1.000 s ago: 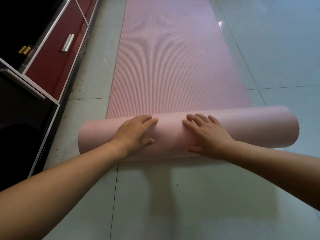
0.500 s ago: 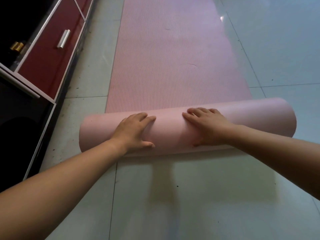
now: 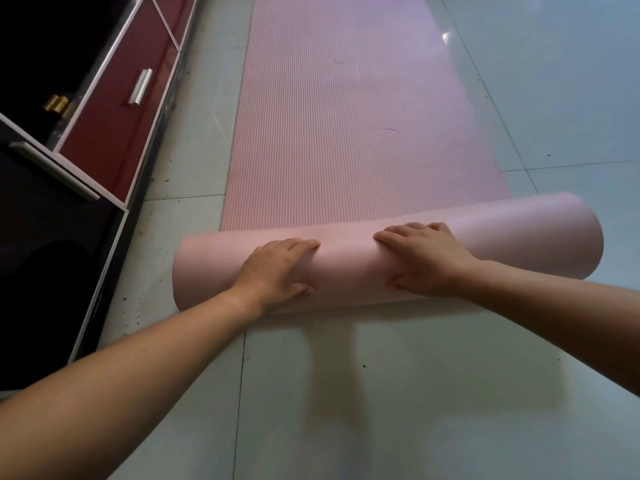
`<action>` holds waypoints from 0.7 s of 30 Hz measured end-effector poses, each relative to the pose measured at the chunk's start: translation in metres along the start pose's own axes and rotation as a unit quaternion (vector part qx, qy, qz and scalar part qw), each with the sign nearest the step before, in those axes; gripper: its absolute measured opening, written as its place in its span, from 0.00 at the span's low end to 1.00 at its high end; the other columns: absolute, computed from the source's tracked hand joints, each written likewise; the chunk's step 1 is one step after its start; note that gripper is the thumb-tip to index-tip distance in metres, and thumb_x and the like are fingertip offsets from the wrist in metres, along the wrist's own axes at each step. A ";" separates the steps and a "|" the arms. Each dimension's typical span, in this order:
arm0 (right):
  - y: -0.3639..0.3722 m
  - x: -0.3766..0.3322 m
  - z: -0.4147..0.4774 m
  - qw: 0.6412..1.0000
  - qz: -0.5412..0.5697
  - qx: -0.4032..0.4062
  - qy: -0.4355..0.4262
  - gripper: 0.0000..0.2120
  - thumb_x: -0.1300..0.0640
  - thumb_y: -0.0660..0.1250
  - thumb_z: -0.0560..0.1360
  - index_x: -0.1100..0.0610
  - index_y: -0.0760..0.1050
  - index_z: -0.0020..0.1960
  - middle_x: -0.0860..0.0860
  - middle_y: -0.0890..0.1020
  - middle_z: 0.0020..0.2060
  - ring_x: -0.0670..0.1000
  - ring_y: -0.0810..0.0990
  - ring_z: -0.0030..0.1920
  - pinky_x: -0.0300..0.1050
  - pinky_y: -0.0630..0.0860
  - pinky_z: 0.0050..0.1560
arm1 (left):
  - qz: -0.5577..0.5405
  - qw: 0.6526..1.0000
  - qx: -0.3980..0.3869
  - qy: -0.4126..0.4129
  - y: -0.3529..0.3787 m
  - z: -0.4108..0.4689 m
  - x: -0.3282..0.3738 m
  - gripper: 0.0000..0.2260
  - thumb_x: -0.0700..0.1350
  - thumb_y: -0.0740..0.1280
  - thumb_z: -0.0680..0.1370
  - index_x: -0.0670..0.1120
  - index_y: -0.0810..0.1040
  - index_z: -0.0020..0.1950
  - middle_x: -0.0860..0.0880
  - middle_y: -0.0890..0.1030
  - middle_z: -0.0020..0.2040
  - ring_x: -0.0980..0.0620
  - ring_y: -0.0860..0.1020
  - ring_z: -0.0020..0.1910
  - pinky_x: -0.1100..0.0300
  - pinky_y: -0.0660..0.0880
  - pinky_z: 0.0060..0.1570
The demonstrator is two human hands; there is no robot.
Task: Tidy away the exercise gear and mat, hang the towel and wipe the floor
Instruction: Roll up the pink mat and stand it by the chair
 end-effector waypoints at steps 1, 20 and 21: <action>0.000 -0.001 -0.001 1.000 -0.001 0.000 0.000 0.33 0.40 0.67 0.69 0.47 0.60 0.69 0.44 0.68 0.67 0.50 0.67 0.66 0.51 0.63 0.61 | 0.002 1.000 -0.002 -0.001 0.000 -0.001 0.000 0.34 0.54 0.73 0.69 0.53 0.64 0.71 0.52 0.71 0.68 0.47 0.69 0.65 0.53 0.67 0.63; -0.017 -0.019 -0.034 0.999 -0.007 0.048 0.007 0.22 0.44 0.63 0.73 0.45 0.64 0.65 0.42 0.73 0.62 0.51 0.70 0.61 0.50 0.64 0.56 | 0.016 0.999 0.038 0.009 -0.021 -0.038 0.013 0.24 0.48 0.68 0.74 0.55 0.67 0.69 0.53 0.74 0.65 0.46 0.72 0.62 0.54 0.72 0.54; -0.017 -0.022 -0.038 0.999 -0.007 0.047 0.004 0.22 0.45 0.63 0.73 0.45 0.64 0.65 0.42 0.73 0.62 0.50 0.70 0.61 0.50 0.64 0.56 | 0.017 0.999 0.037 0.010 -0.021 -0.042 0.014 0.24 0.48 0.68 0.74 0.55 0.67 0.69 0.53 0.74 0.65 0.47 0.72 0.62 0.55 0.71 0.54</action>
Point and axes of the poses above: each hand's wrist, its own z-axis towards the middle knuckle, its own y-axis out of the palm, x = y × z, the point moved 9 cm from there along z, towards the middle knuckle
